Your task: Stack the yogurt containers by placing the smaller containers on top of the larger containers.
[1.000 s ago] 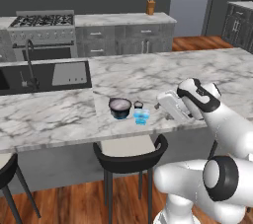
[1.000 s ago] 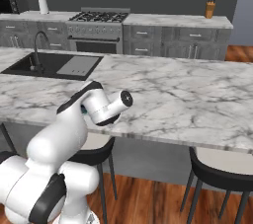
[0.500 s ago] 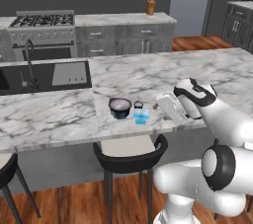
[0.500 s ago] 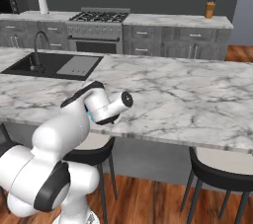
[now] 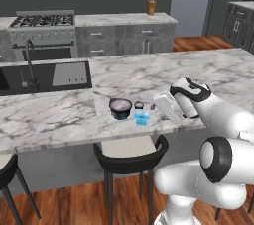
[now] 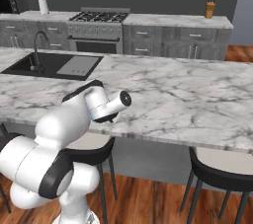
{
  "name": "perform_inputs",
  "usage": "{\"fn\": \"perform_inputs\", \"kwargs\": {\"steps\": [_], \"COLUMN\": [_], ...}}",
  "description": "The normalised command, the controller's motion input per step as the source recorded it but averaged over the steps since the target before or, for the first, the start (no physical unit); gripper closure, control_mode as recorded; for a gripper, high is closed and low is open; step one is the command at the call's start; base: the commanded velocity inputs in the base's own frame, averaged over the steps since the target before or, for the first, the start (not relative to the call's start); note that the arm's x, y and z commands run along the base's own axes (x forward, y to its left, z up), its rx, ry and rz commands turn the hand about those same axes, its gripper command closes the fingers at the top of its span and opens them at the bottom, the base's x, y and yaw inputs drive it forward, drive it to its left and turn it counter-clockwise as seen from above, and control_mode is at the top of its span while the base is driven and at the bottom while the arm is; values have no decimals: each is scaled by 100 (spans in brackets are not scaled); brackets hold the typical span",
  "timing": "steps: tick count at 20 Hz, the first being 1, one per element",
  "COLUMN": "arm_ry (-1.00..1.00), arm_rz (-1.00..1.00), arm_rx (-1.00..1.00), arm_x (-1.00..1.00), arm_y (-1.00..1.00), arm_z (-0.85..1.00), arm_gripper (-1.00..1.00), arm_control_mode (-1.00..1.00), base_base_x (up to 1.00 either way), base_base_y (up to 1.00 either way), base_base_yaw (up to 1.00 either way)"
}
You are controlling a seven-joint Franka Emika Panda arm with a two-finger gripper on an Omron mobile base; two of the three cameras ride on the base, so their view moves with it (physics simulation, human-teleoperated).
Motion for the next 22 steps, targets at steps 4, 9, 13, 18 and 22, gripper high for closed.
{"fn": "perform_inputs", "kwargs": {"steps": [4, 9, 13, 18, 22], "arm_ry": [0, 0, 0, 0, 0], "arm_rz": [0, 0, 0, 0, 0], "arm_rx": [0, 0, 0, 0, 0], "arm_x": [19, 14, 13, 12, 12], "arm_y": [0, 0, 0, 4, 2], "arm_z": [-17, -11, -9, -10, -12], "arm_gripper": [-100, -100, -100, -100, -100], "arm_control_mode": [-100, -100, -100, -100, -100], "base_base_x": [0, 0, 0, 0, 0], "base_base_y": [0, 0, 0, 0, 0], "base_base_yaw": [0, 0, 0, 0, 0]}}
